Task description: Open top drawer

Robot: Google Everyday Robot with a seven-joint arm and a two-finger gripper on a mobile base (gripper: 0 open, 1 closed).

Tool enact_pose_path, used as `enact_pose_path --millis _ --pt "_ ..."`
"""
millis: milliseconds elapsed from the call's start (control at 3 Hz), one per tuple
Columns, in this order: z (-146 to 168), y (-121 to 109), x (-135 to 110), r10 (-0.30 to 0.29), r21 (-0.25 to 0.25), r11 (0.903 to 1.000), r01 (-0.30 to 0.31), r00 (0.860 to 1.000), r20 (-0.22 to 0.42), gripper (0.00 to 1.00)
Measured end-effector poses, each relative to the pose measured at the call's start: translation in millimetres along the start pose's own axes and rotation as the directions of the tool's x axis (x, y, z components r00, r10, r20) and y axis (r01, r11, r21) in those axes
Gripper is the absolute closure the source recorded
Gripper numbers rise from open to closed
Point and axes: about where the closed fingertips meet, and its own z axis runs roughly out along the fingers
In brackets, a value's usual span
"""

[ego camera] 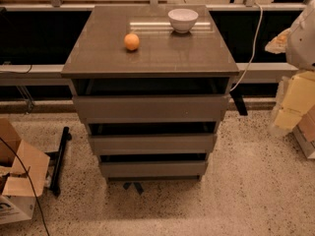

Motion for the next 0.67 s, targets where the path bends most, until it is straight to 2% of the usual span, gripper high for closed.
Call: enact_pose_path --millis 333,667 --pt "0 0 0 0.000 0.000 1.0000 0.000 1.000 0.000 0.00" --pt "20 -6 -12 -0.003 0.009 1.0000 0.003 0.999 0.033 0.00"
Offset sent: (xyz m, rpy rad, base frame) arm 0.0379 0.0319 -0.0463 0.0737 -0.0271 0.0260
